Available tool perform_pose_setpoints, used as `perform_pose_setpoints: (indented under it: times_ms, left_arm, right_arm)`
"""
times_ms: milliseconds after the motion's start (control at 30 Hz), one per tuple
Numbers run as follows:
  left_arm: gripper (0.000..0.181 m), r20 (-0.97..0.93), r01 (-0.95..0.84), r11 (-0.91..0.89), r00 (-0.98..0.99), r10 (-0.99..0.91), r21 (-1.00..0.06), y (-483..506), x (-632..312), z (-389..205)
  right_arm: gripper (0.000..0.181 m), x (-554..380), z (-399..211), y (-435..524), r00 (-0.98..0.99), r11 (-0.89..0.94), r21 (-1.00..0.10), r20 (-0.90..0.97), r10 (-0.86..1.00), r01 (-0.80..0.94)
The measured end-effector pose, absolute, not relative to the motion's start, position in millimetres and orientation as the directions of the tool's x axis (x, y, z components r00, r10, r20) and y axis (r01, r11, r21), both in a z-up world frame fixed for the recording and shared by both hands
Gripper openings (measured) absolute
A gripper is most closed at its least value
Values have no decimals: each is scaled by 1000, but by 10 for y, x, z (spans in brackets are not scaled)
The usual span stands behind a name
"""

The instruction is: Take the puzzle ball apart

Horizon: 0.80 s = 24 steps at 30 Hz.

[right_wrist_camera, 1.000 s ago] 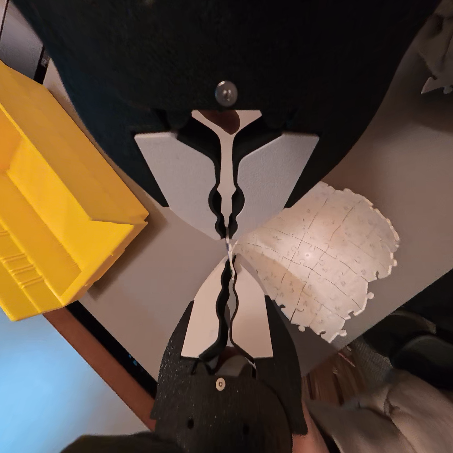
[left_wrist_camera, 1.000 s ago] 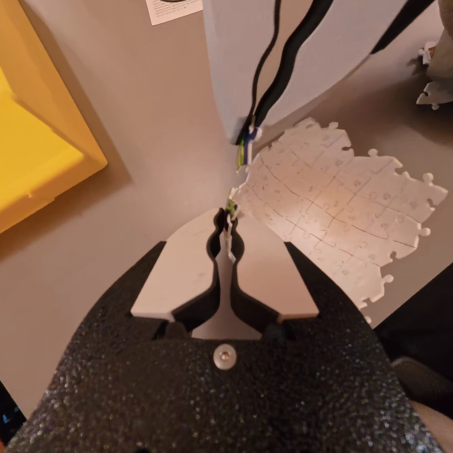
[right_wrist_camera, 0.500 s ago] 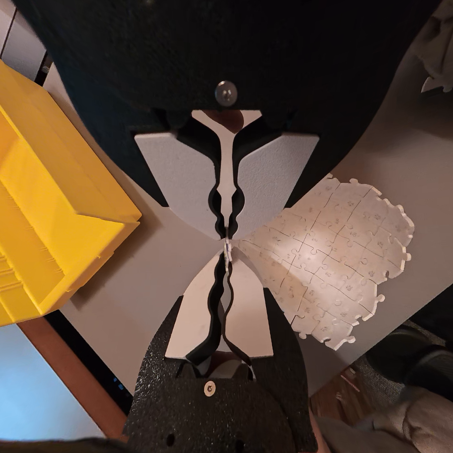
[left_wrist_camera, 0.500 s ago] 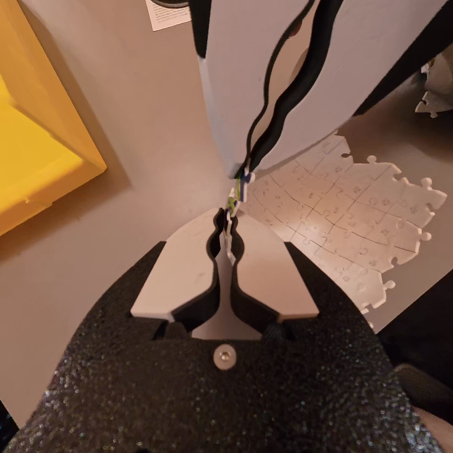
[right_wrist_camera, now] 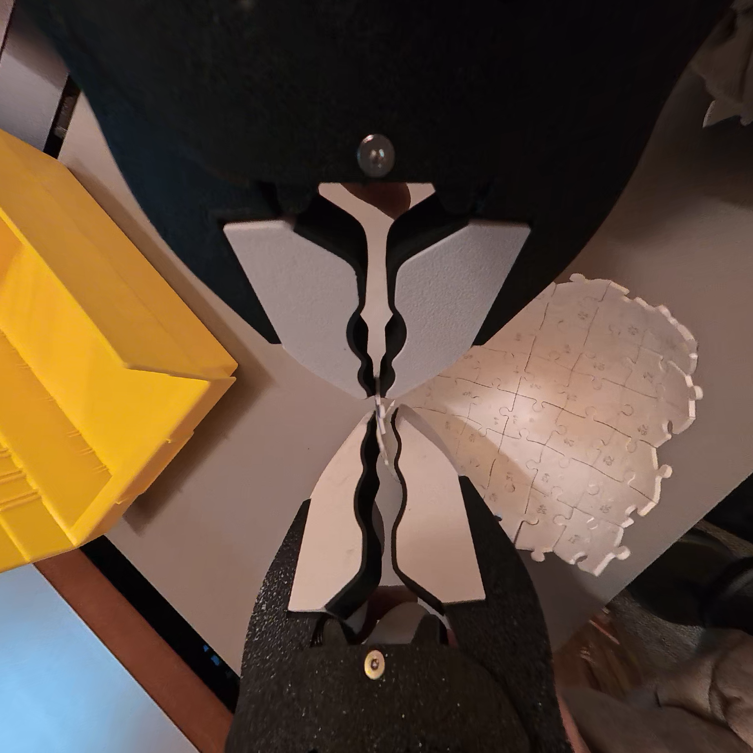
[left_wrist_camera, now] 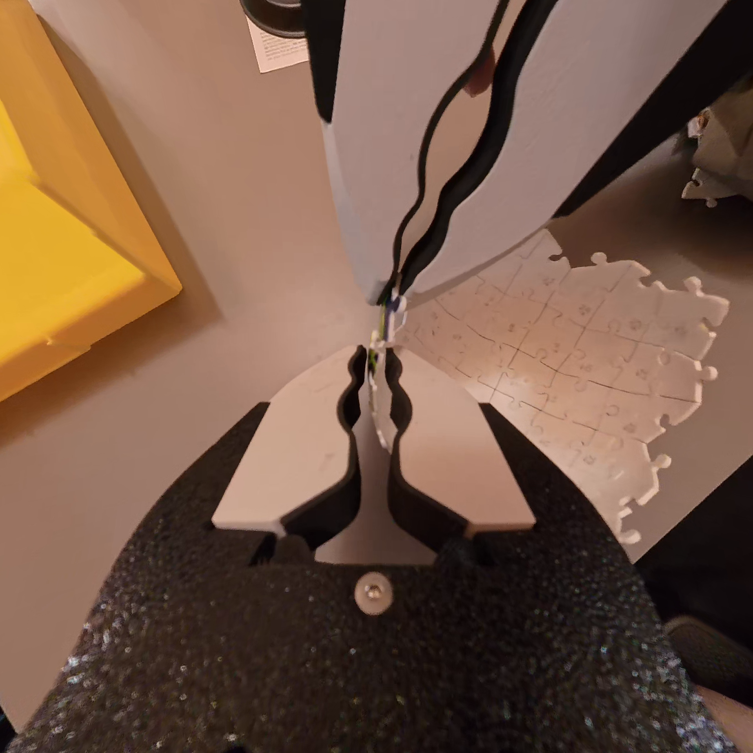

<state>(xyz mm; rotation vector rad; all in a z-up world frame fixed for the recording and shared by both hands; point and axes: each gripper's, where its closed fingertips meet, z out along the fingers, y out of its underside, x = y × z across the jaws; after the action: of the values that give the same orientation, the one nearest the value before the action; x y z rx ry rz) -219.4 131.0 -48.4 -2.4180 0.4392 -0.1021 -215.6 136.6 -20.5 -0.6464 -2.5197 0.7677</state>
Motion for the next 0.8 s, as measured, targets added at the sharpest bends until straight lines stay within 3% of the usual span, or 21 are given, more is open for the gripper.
perform_pose_setpoints:
  times_ms: [433,800]
  left_arm:
    - [14,-21,-257,-747,950,-310,-613,1284,-2218,-531]
    - [7,-8,-240,-732,952,-305,-637,1303,-2220,-500]
  right_arm:
    - [2,-2189,-237,1332,-801,739,-601,259,539,303]
    - [3,-2224,-232,1319,-796,730,-616,262,545,297]
